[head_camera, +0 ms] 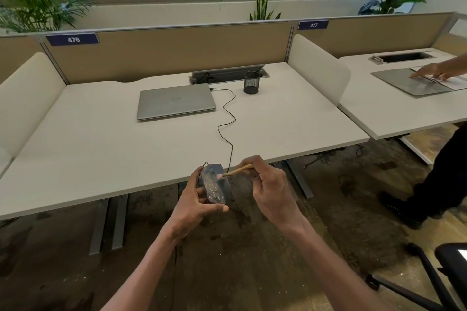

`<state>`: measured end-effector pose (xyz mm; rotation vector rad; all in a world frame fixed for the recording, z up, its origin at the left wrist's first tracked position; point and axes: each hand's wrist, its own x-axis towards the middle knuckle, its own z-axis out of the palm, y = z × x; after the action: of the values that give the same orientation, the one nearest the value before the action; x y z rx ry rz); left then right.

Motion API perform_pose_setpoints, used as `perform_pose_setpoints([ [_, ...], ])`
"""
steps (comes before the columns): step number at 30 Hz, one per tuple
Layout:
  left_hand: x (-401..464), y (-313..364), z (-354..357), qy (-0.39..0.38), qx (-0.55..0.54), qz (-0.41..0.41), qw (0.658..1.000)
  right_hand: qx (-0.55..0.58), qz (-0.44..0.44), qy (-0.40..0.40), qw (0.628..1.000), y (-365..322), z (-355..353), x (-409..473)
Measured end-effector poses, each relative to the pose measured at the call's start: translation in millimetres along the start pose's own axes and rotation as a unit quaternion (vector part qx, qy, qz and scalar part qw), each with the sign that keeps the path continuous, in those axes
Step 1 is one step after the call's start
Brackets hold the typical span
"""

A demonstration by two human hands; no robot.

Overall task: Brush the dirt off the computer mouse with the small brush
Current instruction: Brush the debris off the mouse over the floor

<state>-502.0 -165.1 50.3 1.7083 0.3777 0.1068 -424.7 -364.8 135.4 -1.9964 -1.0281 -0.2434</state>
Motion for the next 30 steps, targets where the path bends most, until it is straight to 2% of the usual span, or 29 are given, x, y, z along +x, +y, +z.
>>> perform_pose_setpoints([
  [6, -1.8, -2.8, -1.9, 0.002, -0.003, -0.002, 1.0, 0.004, 0.004, -0.032, 0.999, -0.5, -4.0, -3.7],
  [12, 1.8, -6.0, -2.3, 0.0, -0.002, 0.002, 1.0, 0.003, -0.001, -0.02, 1.0, -4.8, -5.0, 2.2],
  [20, -0.7, -10.0, -4.4, 0.004, -0.009, 0.003, 1.0, -0.01, -0.011, -0.05, 0.999, -6.9, -2.5, -13.1],
  [26, -1.0, -6.9, -5.2, 0.004, -0.004, 0.001, 1.0, -0.008, -0.012, -0.024, 1.0, -8.7, -5.5, -5.3],
  [30, -1.7, -7.7, -5.6, 0.006, -0.009, 0.001, 1.0, -0.02, -0.022, -0.044, 0.999, -9.1, -1.7, -10.7],
])
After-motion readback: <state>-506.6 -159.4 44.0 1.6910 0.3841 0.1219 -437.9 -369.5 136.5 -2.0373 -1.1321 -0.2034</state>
